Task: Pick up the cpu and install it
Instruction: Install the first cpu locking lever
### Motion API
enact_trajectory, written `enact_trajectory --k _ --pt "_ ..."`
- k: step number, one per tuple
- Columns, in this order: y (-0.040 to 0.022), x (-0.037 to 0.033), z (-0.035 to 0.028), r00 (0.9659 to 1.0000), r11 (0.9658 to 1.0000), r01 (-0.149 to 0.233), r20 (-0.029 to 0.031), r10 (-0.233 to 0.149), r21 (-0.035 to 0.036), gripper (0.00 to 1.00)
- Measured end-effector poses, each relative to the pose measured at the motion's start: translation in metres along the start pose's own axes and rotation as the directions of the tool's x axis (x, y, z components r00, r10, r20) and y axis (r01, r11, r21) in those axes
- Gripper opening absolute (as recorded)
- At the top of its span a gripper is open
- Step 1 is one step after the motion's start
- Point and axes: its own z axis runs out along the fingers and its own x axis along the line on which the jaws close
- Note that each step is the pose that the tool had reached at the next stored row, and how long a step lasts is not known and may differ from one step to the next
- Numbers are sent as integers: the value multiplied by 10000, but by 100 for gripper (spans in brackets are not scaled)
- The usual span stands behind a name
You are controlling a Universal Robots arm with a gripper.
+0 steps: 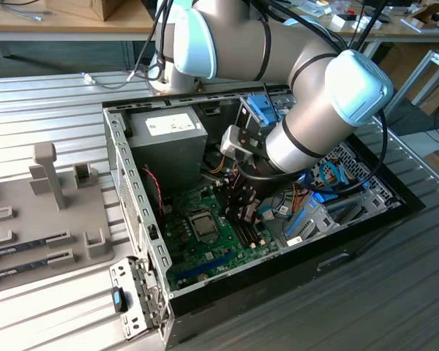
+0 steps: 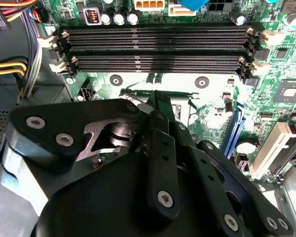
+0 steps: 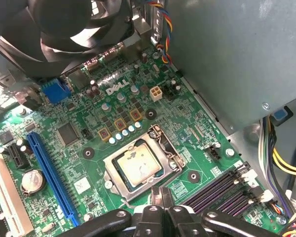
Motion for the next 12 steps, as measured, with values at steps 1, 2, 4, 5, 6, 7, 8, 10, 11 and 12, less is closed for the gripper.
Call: enact_trajectory --k 1,2,4,5,6,7,8,10,11,12 --pt "0 0 0 10000 10000 0 0 0 0 11" --pt "0 0 0 10000 10000 7 -1 -7 1 11" --pt "2 0 -5 10000 10000 28 -9 -28 2 11" --pt "3 0 -10 10000 10000 45 -13 -45 2 11" --pt "7 1 -23 9999 9999 117 -30 -117 3 11" --pt "9 1 -31 9997 9997 235 -57 -235 3 11" --pt "9 1 -32 9992 9992 395 -91 -395 2 11" --pt "10 1 -34 9969 9971 761 -184 -761 2 11" --pt "10 2 -35 9957 9959 901 -221 -901 2 11" --pt "9 1 -35 9942 9945 1048 -247 -1048 -5 11"
